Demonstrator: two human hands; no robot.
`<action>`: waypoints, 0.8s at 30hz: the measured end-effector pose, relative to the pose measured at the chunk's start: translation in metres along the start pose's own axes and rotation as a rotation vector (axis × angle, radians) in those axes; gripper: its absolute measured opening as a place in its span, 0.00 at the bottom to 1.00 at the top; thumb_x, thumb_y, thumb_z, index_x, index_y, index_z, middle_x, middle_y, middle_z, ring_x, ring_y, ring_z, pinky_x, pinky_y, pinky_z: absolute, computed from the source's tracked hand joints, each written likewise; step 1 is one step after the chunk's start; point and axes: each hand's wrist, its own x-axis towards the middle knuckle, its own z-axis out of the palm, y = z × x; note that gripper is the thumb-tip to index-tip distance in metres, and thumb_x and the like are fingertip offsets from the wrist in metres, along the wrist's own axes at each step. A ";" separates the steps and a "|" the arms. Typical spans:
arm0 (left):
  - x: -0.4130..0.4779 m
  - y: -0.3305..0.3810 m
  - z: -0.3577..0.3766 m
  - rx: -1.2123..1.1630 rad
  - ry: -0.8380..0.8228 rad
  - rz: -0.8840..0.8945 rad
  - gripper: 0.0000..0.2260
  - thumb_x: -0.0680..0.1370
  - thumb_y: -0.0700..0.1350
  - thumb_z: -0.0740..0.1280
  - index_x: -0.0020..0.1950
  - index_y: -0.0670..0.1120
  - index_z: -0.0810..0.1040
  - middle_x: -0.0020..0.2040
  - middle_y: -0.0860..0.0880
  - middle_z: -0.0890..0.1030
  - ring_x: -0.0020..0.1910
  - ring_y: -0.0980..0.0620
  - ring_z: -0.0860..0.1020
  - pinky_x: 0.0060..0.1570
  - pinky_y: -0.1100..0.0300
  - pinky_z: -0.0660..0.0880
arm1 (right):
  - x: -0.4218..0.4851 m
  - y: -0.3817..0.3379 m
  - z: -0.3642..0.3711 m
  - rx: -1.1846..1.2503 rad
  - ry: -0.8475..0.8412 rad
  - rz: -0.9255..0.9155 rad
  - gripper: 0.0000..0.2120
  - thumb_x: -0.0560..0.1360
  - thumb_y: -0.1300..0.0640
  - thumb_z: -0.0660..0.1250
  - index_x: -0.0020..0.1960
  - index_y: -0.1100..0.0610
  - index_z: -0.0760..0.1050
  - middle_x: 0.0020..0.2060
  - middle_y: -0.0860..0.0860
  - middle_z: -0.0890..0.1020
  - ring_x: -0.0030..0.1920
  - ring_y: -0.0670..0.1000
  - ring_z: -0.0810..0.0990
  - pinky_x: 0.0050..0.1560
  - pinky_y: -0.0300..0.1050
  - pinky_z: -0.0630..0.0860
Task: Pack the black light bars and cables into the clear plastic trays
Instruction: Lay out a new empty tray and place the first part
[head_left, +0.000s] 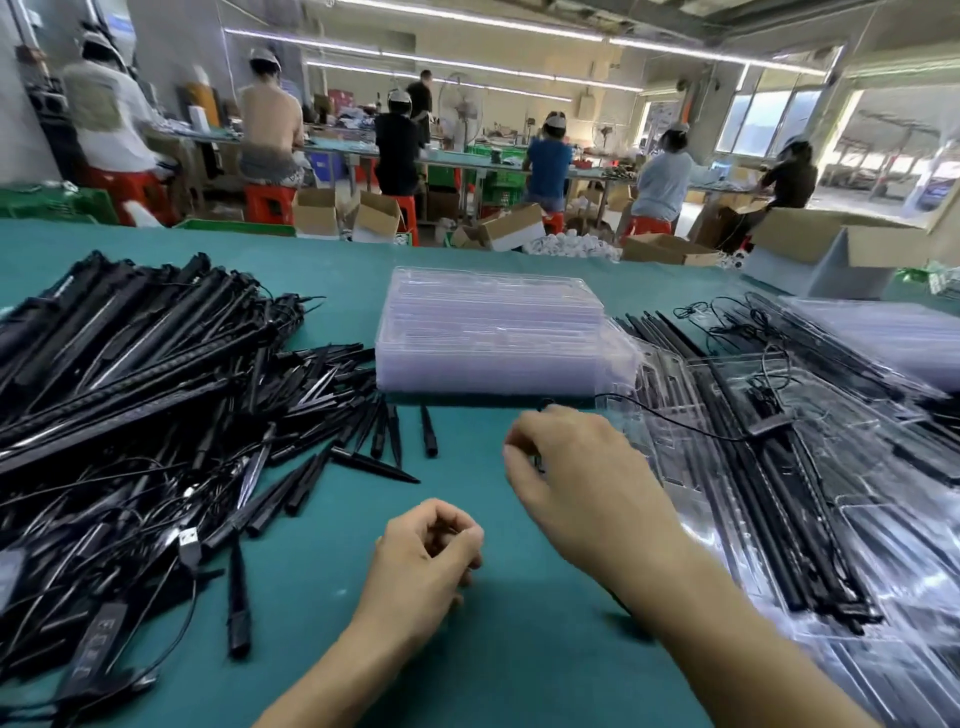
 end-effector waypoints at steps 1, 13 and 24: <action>0.003 -0.002 -0.002 0.007 0.028 0.010 0.07 0.77 0.38 0.70 0.39 0.46 0.79 0.30 0.47 0.81 0.28 0.53 0.76 0.28 0.57 0.74 | 0.016 0.002 0.008 -0.018 -0.047 0.037 0.09 0.79 0.51 0.58 0.48 0.52 0.76 0.45 0.48 0.79 0.48 0.53 0.76 0.41 0.48 0.71; 0.005 -0.013 -0.007 -0.184 0.175 0.041 0.08 0.77 0.37 0.69 0.39 0.44 0.78 0.28 0.47 0.79 0.24 0.53 0.74 0.24 0.62 0.72 | 0.098 0.007 0.096 -0.106 -0.089 -0.065 0.13 0.78 0.63 0.59 0.60 0.56 0.75 0.56 0.54 0.77 0.57 0.58 0.75 0.54 0.52 0.74; 0.008 -0.016 -0.009 -0.176 0.173 0.078 0.07 0.77 0.38 0.70 0.39 0.45 0.78 0.28 0.47 0.79 0.25 0.54 0.74 0.24 0.63 0.72 | 0.106 0.044 0.115 -0.377 -0.298 0.106 0.17 0.75 0.57 0.61 0.63 0.51 0.74 0.60 0.54 0.75 0.63 0.58 0.71 0.62 0.56 0.64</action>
